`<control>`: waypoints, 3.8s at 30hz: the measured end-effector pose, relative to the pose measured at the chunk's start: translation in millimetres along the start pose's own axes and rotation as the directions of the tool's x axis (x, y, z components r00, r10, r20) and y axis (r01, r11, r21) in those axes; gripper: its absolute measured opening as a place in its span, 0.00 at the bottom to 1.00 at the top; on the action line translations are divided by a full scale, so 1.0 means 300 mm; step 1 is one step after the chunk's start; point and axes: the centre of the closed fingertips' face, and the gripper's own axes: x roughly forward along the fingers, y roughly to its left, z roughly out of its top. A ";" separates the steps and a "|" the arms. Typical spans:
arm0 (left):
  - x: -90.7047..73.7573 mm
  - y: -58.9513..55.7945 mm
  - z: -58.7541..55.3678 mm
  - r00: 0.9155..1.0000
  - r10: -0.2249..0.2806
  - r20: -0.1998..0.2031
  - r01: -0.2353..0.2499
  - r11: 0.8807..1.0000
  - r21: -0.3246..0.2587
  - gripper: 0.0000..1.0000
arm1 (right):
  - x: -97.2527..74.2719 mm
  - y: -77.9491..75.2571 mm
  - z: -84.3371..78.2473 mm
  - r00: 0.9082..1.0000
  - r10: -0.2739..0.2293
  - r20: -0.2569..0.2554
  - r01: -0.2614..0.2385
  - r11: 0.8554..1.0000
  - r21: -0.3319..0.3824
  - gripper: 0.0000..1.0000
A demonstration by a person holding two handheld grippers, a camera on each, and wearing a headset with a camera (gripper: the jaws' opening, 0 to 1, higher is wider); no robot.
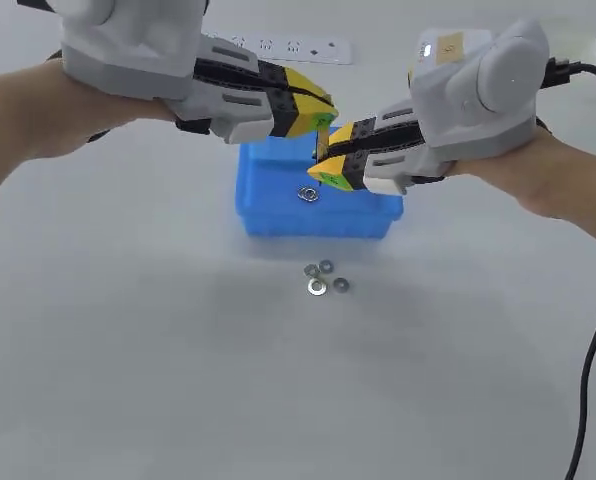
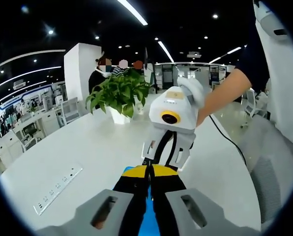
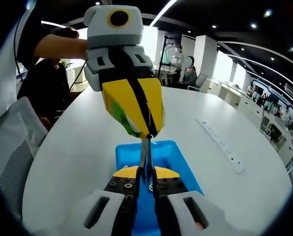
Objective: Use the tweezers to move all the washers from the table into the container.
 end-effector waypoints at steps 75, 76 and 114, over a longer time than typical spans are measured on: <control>-0.047 -0.313 -0.008 0.999 -0.004 0.032 0.002 0.998 0.059 0.04 | -0.238 0.436 -0.169 1.000 -0.020 0.006 0.019 0.986 0.166 0.87; -0.044 -0.320 -0.015 1.000 -0.008 0.027 0.006 0.998 0.060 0.04 | -0.238 0.438 -0.172 1.000 -0.018 0.003 0.017 0.986 0.168 0.88; 0.000 -0.356 -0.147 0.999 -0.047 -0.009 0.047 0.999 -0.021 0.05 | -0.203 0.518 -0.248 0.996 0.084 -0.023 -0.076 0.965 0.252 0.99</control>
